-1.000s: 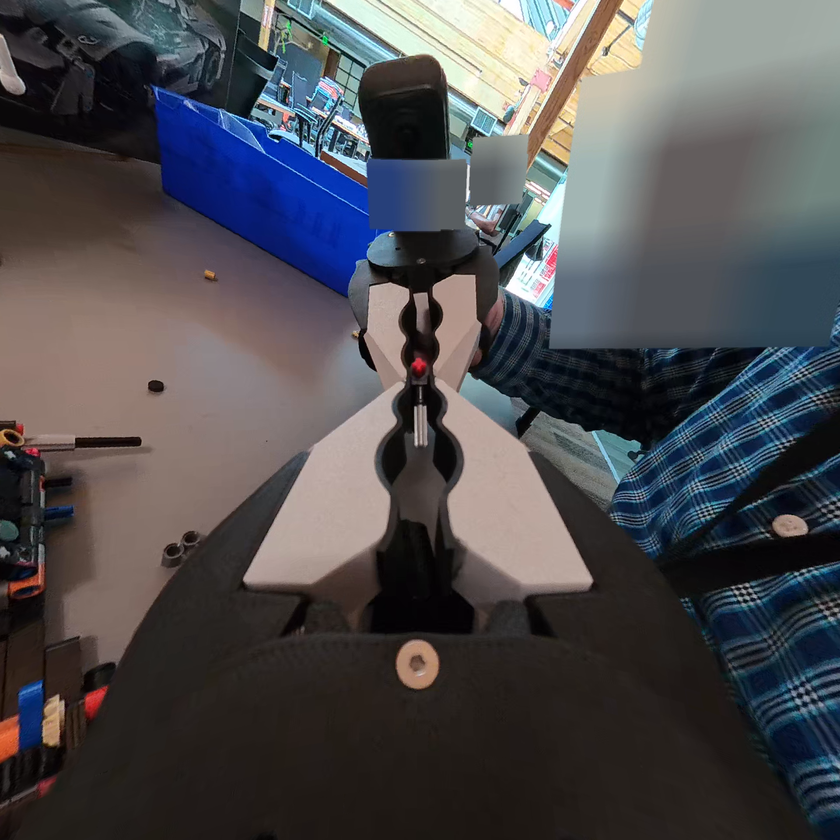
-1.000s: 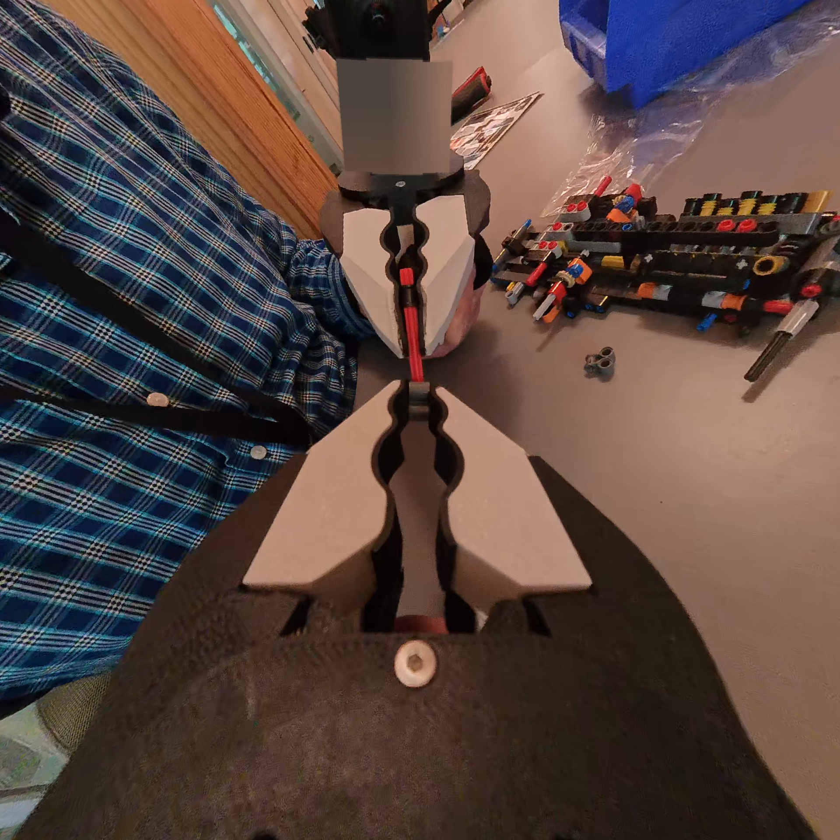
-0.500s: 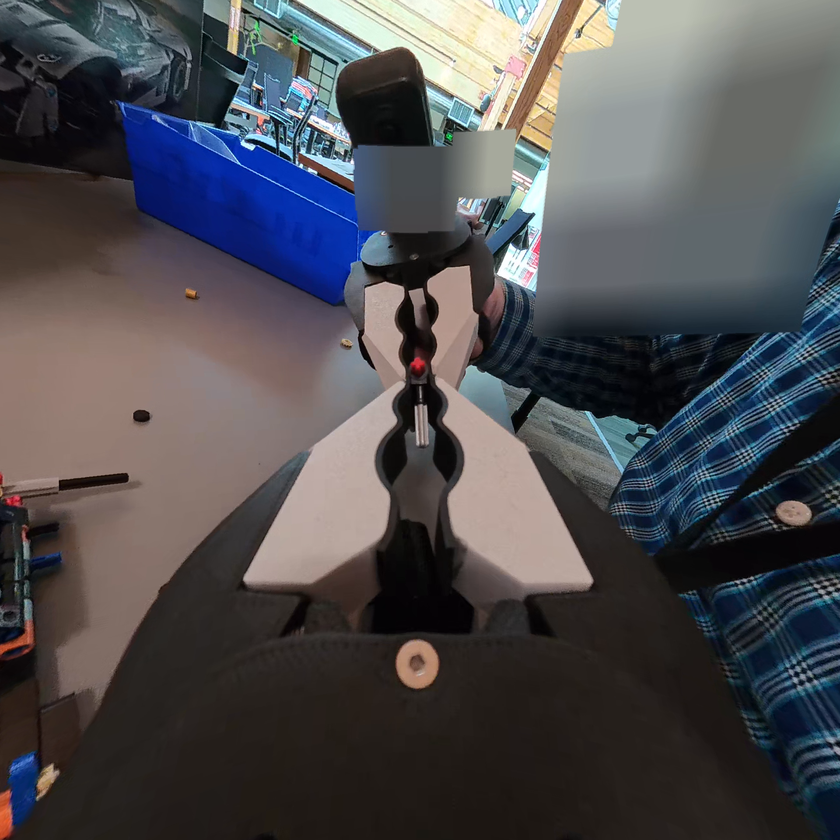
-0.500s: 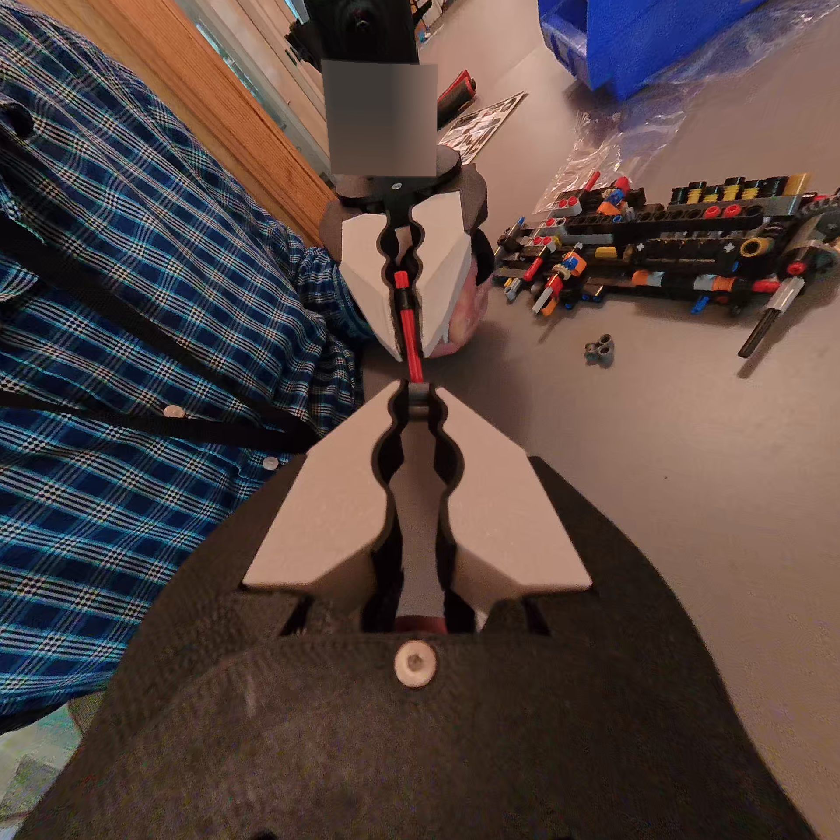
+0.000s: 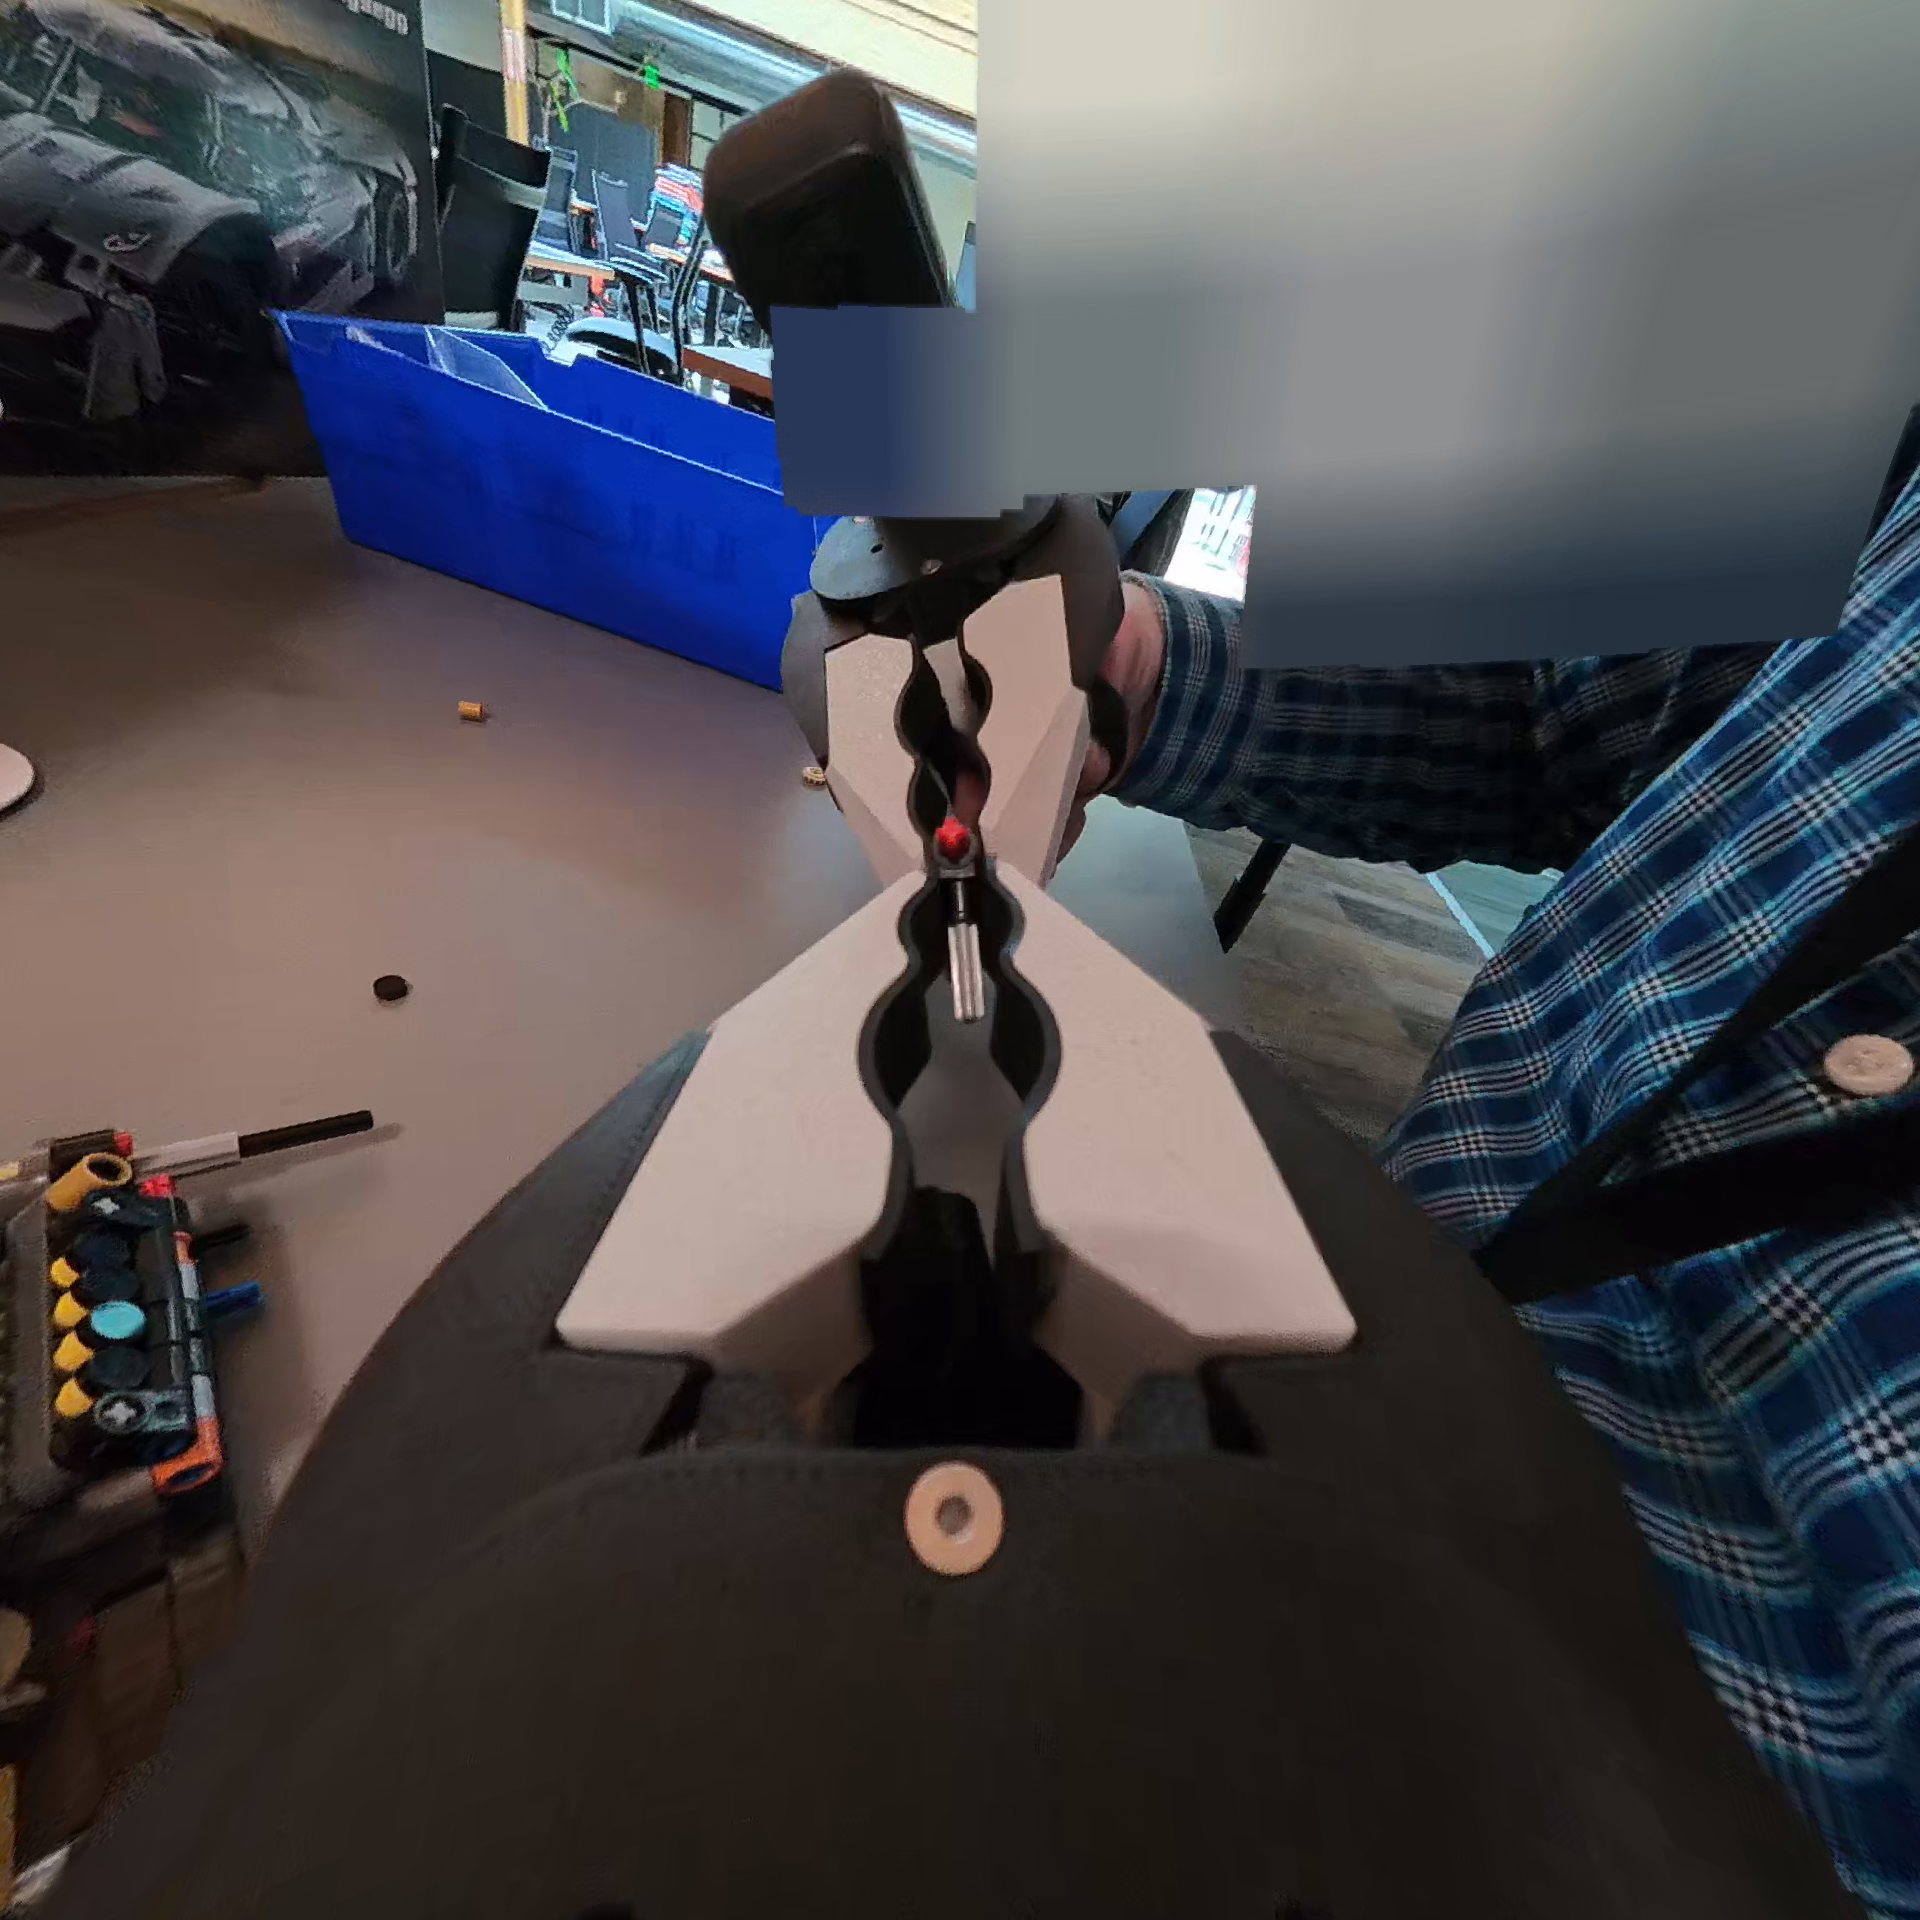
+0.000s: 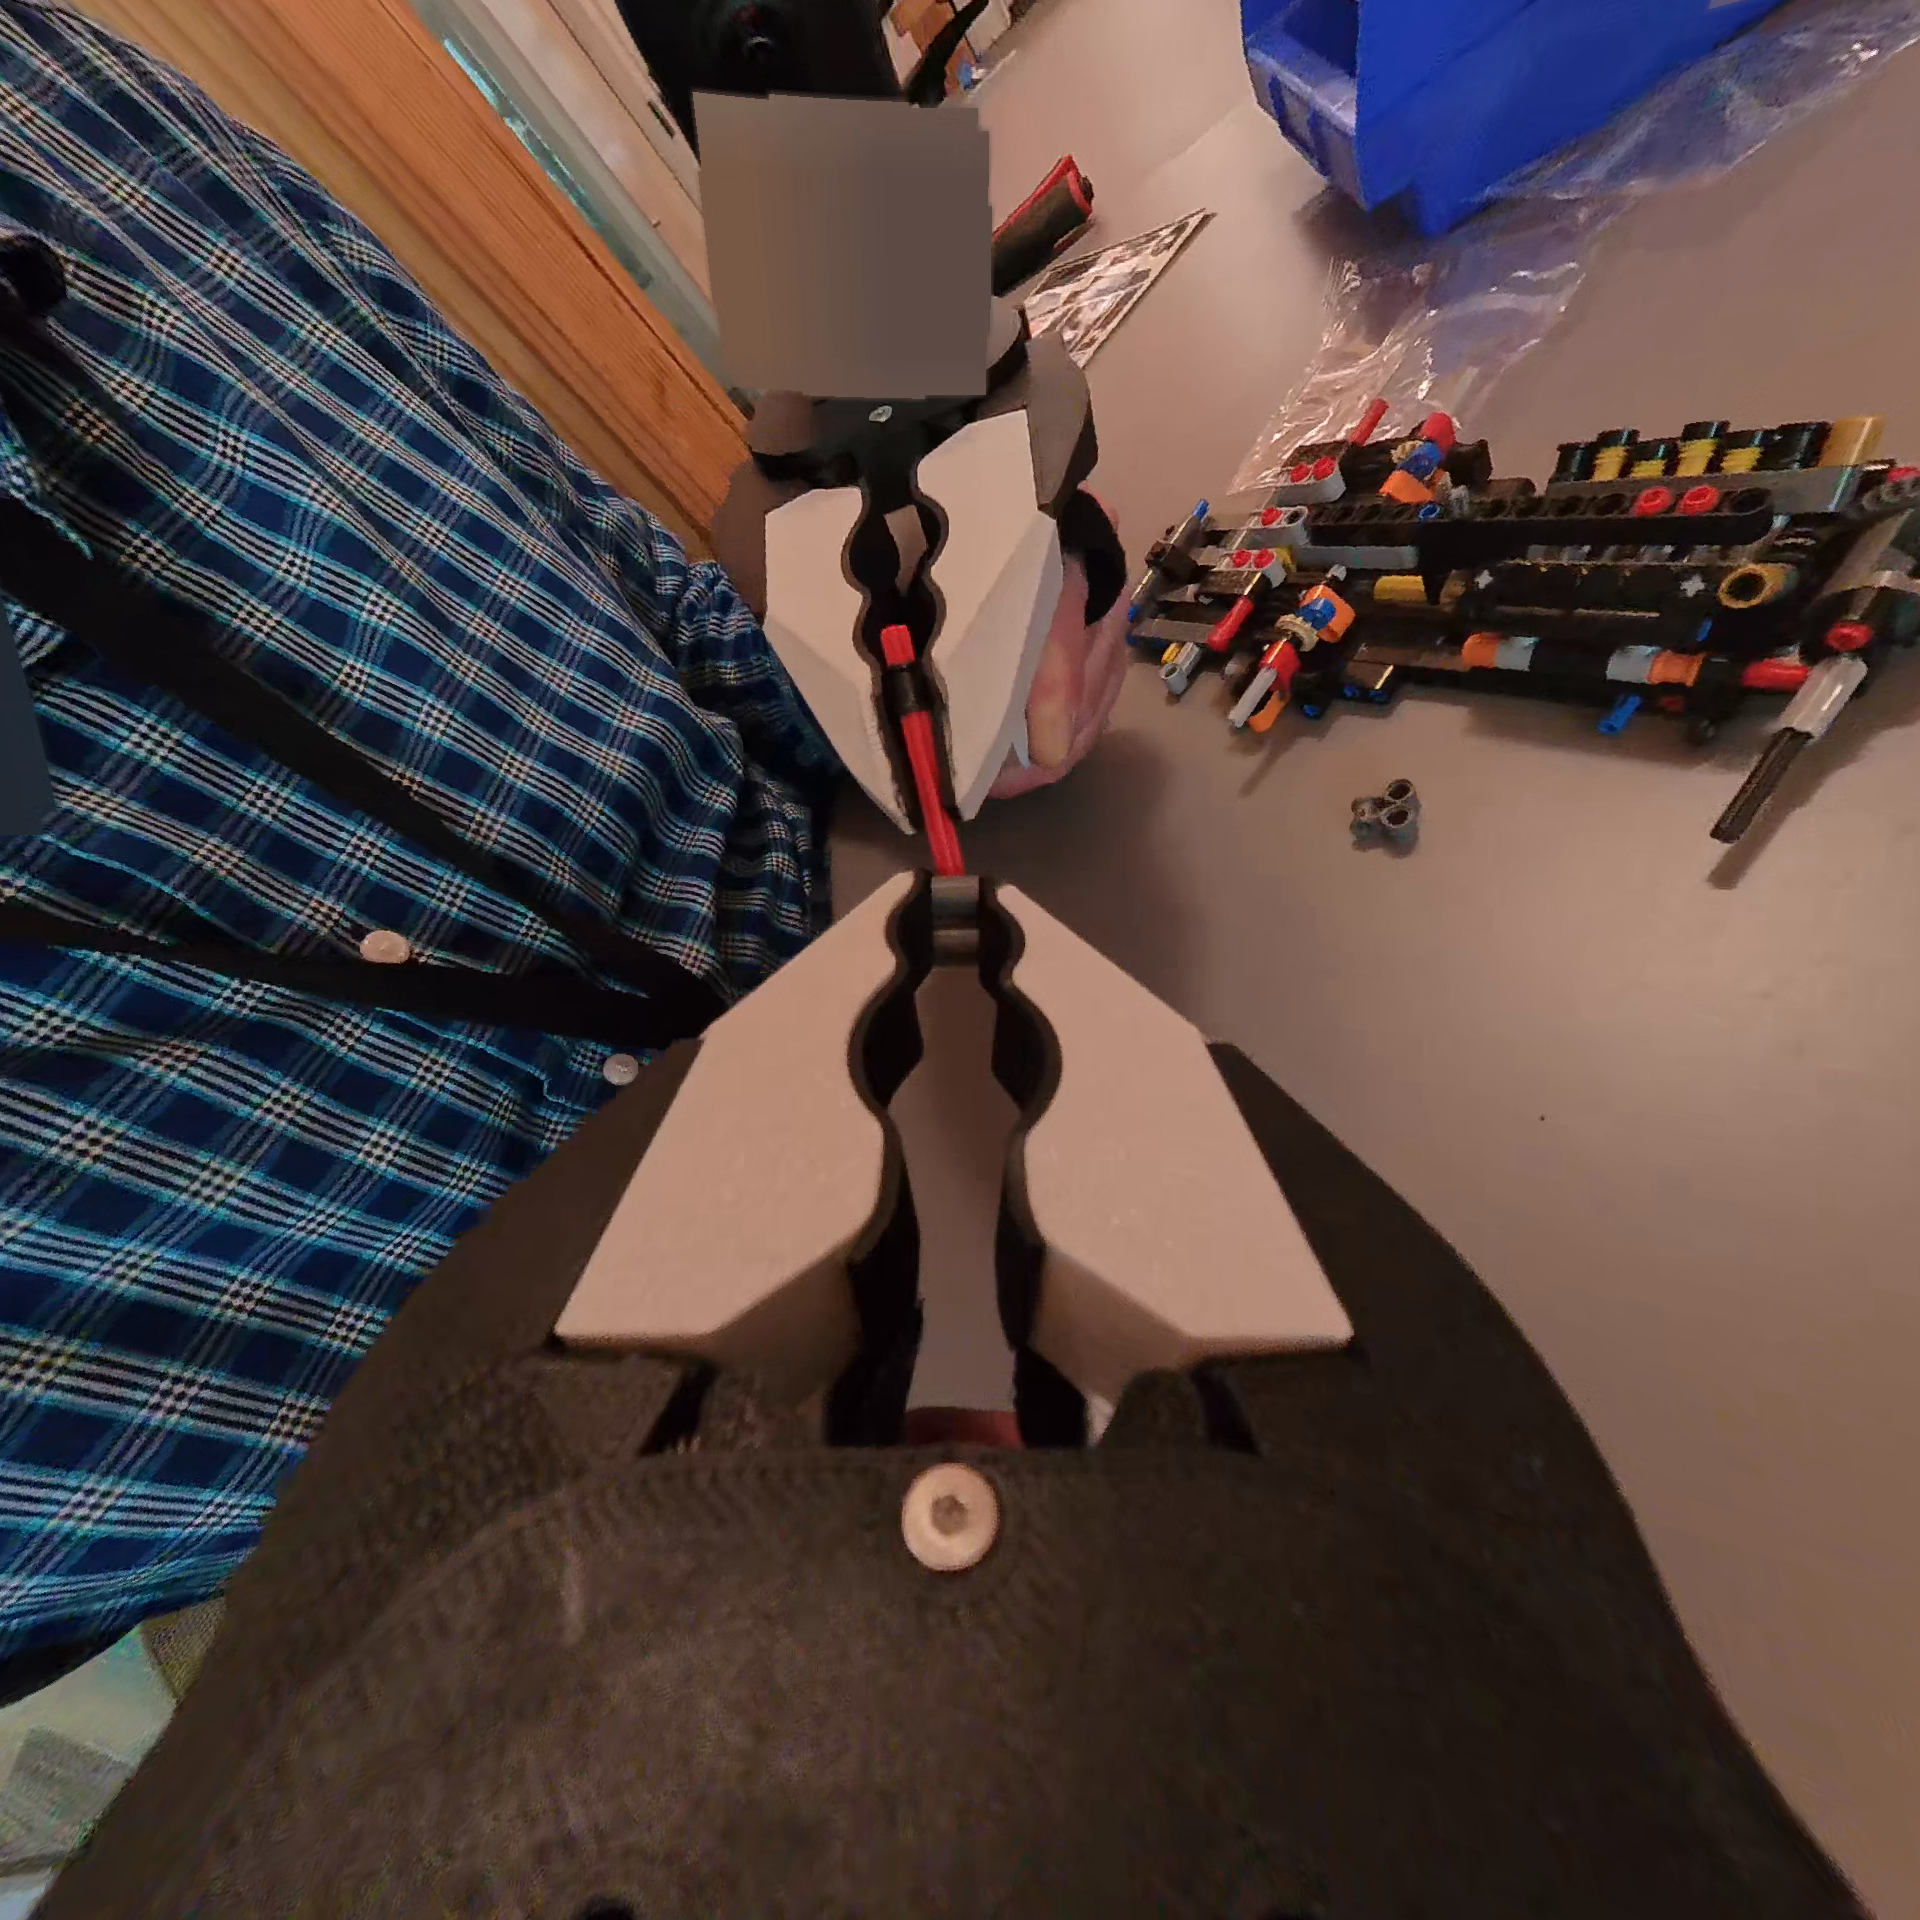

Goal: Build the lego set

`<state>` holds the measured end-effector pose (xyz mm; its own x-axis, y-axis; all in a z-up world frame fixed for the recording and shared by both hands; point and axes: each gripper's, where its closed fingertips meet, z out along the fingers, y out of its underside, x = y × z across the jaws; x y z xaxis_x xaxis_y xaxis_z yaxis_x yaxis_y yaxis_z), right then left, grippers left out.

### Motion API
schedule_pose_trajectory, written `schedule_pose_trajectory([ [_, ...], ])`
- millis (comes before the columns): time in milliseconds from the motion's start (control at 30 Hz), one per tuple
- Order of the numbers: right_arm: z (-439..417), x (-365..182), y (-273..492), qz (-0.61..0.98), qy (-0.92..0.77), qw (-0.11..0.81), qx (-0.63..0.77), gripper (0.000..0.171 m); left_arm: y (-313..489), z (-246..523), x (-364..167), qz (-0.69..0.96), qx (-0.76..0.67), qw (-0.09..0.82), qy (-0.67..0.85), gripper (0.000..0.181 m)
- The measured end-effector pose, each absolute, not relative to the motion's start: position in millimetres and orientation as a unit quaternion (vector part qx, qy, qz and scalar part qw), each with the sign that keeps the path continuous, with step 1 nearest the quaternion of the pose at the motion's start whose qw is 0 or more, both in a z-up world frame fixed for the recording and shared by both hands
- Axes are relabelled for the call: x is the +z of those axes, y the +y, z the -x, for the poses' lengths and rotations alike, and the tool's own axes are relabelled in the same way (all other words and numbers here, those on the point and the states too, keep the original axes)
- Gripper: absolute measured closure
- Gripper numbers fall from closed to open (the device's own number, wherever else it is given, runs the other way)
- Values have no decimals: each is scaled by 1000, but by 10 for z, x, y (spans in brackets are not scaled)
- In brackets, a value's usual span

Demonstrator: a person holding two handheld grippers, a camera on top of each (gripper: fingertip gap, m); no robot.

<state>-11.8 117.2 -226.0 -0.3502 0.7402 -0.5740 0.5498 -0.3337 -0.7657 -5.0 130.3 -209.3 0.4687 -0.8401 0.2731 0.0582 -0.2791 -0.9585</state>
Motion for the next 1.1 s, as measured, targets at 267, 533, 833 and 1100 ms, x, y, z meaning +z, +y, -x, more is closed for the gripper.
schedule_pose_trajectory([
  [267,143,-2226,1139,554,-598,118,567,167,1249,70,-2049,659,-414,543,316,177],
  [533,117,-2170,1087,507,-630,155,567,167,1186,38,-2002,651,-403,545,340,177],
  [833,98,-2047,1067,469,-597,143,635,167,1177,24,-1912,636,-439,552,315,177],
  [1100,109,-1944,1101,464,-531,144,695,167,1189,19,-1846,622,-421,581,314,177],
])
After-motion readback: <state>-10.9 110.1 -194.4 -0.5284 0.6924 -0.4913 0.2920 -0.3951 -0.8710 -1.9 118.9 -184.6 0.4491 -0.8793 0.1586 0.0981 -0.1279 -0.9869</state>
